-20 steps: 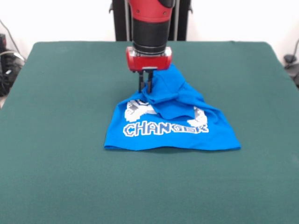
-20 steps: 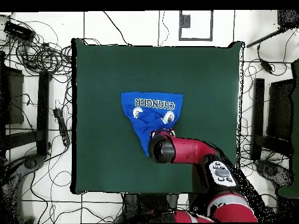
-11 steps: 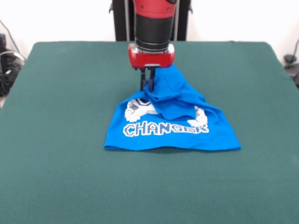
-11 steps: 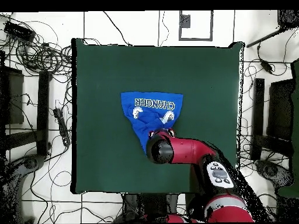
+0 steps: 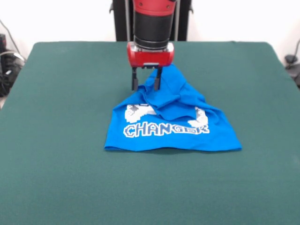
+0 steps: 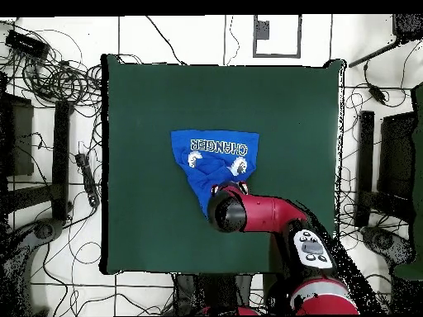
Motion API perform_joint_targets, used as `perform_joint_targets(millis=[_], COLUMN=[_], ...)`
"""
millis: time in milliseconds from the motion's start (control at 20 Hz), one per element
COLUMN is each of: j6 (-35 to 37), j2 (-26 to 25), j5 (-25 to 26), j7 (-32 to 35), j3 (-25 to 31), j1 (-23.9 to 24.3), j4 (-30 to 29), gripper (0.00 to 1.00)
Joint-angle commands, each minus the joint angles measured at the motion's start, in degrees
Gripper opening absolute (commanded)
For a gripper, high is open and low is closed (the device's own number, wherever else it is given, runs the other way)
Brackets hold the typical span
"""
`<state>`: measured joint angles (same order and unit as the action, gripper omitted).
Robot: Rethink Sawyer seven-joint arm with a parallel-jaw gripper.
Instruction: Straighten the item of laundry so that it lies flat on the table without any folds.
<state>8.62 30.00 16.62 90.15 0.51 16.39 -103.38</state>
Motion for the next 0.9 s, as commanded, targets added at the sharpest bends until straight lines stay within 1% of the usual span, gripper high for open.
perform_joint_targets(millis=[50,500,900], j6=[4.76,4.45,2.63], j2=[-1.75,-1.88,-2.33], j5=[-2.49,-2.65,-1.87], j7=[9.15,9.51,9.11], j3=[2.83,2.78,3.45], j1=[-1.84,-2.21,-1.2], j4=[-2.64,-2.75,-3.02], gripper=[1.0,1.0,1.0])
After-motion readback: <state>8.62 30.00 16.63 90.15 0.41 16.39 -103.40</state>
